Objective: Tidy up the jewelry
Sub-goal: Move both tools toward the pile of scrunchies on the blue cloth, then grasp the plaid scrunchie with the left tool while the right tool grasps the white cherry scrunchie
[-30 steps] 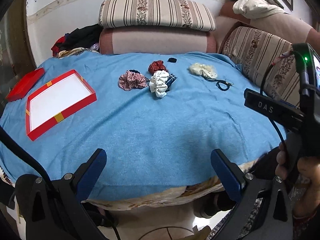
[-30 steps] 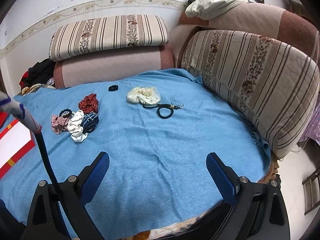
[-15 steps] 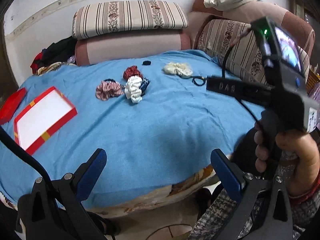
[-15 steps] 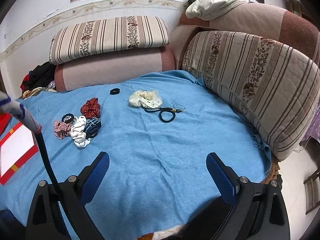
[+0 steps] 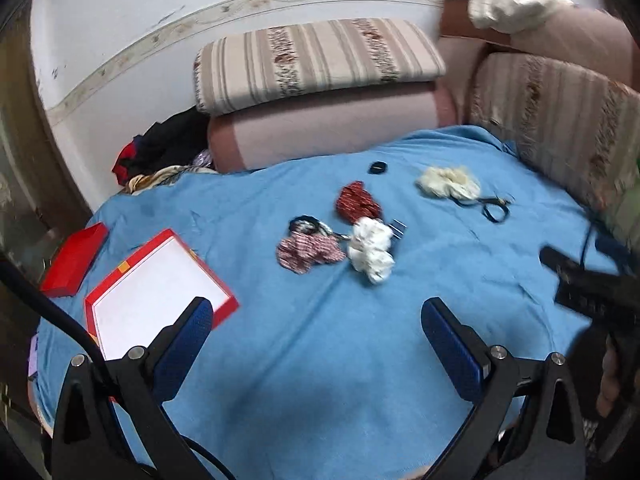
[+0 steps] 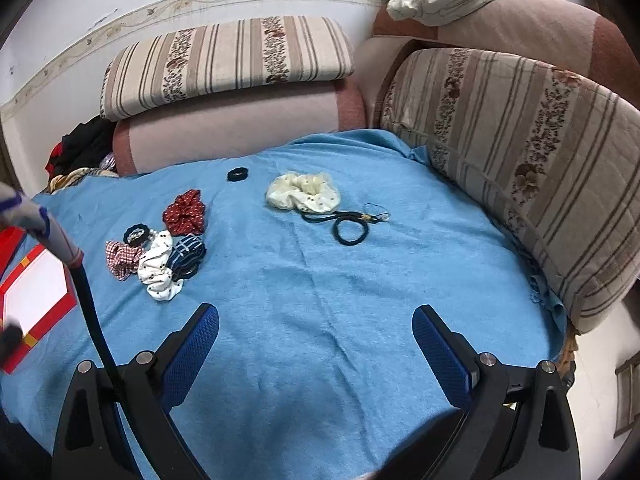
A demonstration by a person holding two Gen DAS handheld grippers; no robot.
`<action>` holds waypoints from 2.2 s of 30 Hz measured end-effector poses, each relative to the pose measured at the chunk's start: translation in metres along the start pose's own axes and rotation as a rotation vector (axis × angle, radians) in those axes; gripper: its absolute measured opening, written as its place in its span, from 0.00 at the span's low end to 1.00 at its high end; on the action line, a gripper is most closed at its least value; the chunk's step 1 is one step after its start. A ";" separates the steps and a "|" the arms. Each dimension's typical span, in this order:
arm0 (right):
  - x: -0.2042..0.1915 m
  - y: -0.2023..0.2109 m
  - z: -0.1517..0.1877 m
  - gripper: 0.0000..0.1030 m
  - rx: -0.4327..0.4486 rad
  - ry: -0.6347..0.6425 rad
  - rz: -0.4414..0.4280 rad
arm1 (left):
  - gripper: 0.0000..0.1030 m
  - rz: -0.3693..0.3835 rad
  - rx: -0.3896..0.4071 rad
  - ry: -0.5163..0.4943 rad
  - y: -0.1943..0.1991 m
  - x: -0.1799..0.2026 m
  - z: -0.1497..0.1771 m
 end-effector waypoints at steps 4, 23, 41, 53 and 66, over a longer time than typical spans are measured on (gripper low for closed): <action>-0.011 -0.017 -0.002 0.96 -0.031 0.026 -0.029 | 1.00 -0.031 -0.043 0.047 -0.021 -0.013 -0.009; -0.043 -0.095 -0.031 0.86 -0.160 0.093 -0.106 | 1.00 0.013 -0.200 0.081 -0.118 -0.002 -0.003; -0.096 -0.141 -0.030 0.77 -0.237 0.054 -0.484 | 0.83 0.061 -0.299 0.229 -0.194 -0.069 0.001; -0.114 -0.170 -0.023 0.73 -0.256 0.053 -0.503 | 0.83 0.292 -0.308 0.297 -0.247 -0.045 -0.039; -0.117 -0.170 -0.016 0.13 -0.289 0.049 -0.542 | 0.07 0.324 -0.405 0.305 -0.258 -0.033 -0.033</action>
Point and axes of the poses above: each gripper's, at about its wrist camera, not at the fingertips, and y roughly against the way its jaws point, x to its right, z to its underside, the point moved 1 cm from there along -y, roughly the way its jaws point, and after that the axes turned 7 degrees about -z, right-handed, at the moved point
